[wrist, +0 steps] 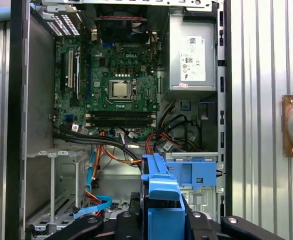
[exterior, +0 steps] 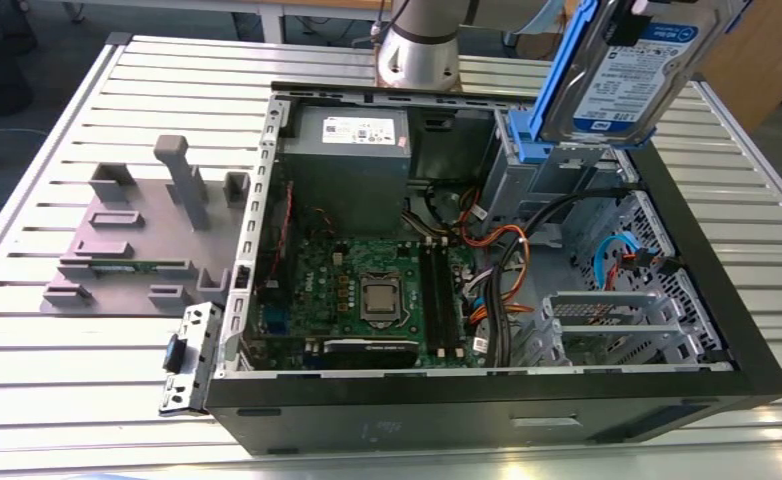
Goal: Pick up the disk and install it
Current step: 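Pick up the disk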
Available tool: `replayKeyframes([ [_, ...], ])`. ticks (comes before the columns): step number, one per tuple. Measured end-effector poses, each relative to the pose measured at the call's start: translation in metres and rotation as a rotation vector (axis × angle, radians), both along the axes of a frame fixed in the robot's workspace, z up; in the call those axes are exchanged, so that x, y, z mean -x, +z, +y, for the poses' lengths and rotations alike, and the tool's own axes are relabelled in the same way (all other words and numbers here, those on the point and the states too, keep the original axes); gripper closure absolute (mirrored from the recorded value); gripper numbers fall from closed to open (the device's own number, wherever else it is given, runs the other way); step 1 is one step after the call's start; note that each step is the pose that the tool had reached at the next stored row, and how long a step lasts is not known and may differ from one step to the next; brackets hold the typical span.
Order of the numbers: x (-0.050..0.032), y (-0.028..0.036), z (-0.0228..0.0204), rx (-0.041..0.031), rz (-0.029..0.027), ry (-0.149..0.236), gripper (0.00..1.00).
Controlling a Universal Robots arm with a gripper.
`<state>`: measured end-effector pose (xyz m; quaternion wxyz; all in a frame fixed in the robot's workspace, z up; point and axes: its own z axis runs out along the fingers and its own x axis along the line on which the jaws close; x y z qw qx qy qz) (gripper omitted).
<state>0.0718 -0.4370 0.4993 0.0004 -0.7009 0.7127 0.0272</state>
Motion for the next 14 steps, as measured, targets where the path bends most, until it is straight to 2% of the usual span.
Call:
replayKeyframes([
  [14,0.0000,-0.0001,-0.0034,0.0000,0.0000,0.000,0.63],
])
